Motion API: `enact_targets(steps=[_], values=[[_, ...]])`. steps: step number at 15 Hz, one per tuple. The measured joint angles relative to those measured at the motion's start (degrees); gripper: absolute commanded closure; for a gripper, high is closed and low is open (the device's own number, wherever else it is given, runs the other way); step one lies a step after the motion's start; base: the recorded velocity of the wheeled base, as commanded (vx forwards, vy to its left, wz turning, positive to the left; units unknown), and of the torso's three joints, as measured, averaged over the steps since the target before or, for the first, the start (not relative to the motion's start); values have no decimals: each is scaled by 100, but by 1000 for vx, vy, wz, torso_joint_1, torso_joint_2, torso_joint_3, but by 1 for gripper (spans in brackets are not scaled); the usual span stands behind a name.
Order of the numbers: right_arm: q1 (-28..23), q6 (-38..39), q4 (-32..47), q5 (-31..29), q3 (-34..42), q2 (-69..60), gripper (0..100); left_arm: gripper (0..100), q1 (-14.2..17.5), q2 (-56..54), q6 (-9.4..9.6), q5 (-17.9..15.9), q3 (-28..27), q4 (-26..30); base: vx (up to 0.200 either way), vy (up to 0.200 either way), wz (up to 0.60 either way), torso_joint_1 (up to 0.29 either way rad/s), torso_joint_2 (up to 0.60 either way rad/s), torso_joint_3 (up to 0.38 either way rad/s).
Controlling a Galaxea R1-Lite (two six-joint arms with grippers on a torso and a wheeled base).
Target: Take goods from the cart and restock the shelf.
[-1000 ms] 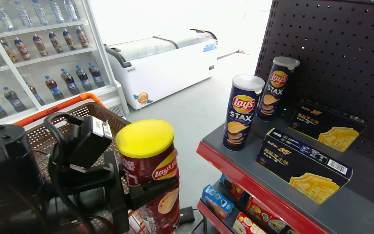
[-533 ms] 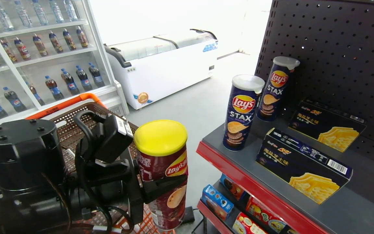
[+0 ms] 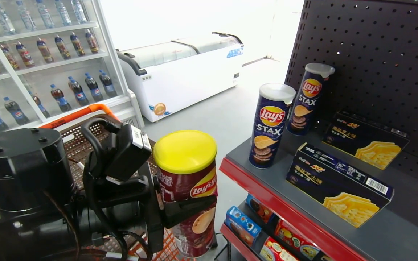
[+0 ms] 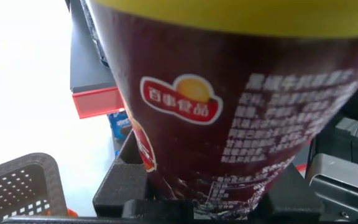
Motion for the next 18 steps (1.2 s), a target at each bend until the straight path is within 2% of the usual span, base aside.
enact_targets(steps=[8,16,18], values=[[-2,-5,0,33,0,0,0,100,-57,-11,-2,-95,-111,-2,0,0,0,0,0,0],[4,-16,0,34,0,0,0,100,-77,-13,-2,-218,-188,-2,0,0,-600,3,2,5],[-2,-16,2,34,0,0,0,100,-184,-13,0,-221,-256,11,0,0,-600,2,0,2]])
